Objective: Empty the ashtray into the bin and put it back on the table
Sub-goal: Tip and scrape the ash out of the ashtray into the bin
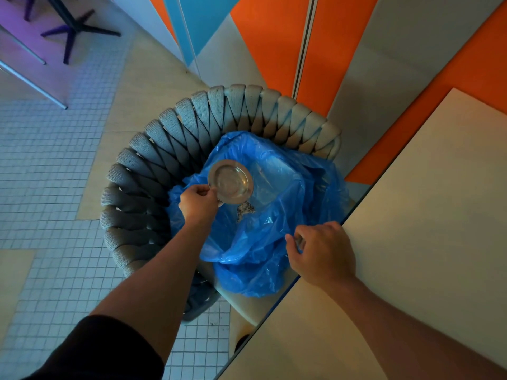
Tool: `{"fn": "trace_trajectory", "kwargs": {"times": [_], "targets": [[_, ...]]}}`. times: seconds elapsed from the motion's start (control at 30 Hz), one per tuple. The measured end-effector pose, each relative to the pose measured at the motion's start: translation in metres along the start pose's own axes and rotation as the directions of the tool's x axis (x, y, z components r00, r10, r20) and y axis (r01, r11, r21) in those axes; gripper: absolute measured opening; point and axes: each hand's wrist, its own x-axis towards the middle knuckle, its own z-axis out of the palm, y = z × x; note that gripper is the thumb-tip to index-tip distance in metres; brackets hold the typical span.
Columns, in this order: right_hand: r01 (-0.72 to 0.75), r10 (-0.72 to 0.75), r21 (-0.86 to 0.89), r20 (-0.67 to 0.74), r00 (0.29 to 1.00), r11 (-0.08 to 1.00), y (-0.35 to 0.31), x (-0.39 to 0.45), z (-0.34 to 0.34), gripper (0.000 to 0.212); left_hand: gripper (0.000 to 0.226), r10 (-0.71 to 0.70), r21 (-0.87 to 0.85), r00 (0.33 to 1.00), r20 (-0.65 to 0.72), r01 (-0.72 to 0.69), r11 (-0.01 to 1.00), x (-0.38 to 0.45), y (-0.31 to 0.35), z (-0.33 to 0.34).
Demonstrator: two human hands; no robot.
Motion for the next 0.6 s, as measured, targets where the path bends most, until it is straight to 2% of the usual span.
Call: {"fn": "trace_trajectory", "kwargs": {"times": [0.2,0.27,0.33,0.47,0.6], "targets": [[-0.003,0.002,-0.013,-0.004,1.000,1.000,-0.001,0.000,0.000,0.031,0.007,-0.028,-0.028,1.000,0.004,0.028,0.999,-0.001,-0.002,0.001],[-0.006,0.006,-0.007,0.003,1.000,1.000,-0.001,0.000,0.000,0.032,0.008,0.041,0.060,0.999,-0.006,-0.041,0.997,-0.003,-0.001,0.001],[-0.008,0.008,0.002,0.016,1.000,1.000,-0.002,0.000,-0.001,0.033,0.008,0.180,0.219,0.984,0.006,-0.177,0.960,-0.008,0.003,0.001],[-0.004,0.004,0.011,0.023,1.000,1.000,-0.002,0.001,-0.003,0.033,0.005,0.431,0.414,0.890,0.146,-0.451,0.791,-0.017,0.007,0.000],[0.000,0.000,0.006,0.019,1.000,1.000,-0.002,0.000,-0.003,0.033,0.004,0.628,0.539,0.699,0.341,-0.693,0.479,-0.025,0.009,-0.001]]}}
